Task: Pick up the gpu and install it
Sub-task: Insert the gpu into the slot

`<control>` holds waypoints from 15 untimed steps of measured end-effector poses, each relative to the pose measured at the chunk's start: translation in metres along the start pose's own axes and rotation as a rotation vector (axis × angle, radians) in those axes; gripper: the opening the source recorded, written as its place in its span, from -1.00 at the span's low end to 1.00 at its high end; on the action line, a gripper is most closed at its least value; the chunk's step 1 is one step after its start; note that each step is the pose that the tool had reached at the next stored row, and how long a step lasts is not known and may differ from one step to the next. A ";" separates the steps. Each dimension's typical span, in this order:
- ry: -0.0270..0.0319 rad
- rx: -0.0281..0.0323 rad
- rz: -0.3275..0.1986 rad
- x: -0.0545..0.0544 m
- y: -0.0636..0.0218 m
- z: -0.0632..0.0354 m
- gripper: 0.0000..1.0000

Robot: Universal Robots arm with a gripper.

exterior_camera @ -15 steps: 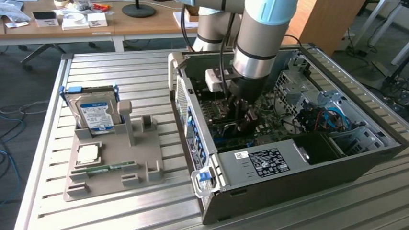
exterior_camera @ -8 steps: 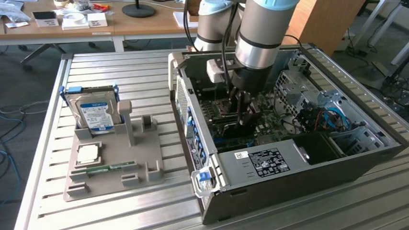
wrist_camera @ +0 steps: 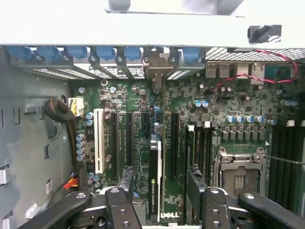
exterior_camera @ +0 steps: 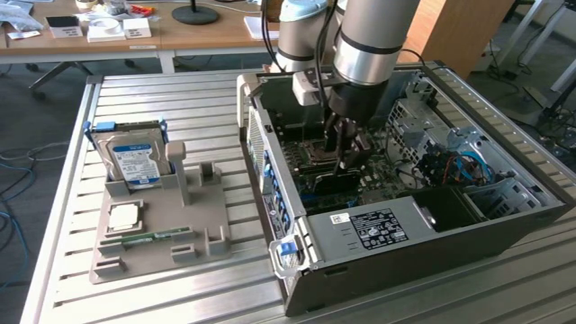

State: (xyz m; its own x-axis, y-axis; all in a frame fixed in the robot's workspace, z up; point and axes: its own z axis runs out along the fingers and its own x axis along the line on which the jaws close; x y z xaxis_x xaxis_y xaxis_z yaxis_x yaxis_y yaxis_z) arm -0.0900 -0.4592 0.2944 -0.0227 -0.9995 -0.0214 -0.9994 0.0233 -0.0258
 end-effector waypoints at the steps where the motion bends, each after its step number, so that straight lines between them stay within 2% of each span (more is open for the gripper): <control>1: 0.0001 -0.0001 0.000 0.000 0.0000 -0.0008 0.15; 15: 0.0004 -0.0002 0.000 0.000 -0.0001 -0.0050 0.15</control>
State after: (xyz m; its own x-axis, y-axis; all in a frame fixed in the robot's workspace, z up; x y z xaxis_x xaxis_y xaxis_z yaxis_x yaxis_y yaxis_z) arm -0.0900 -0.4592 0.2994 -0.0227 -0.9995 -0.0210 -0.9994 0.0233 -0.0256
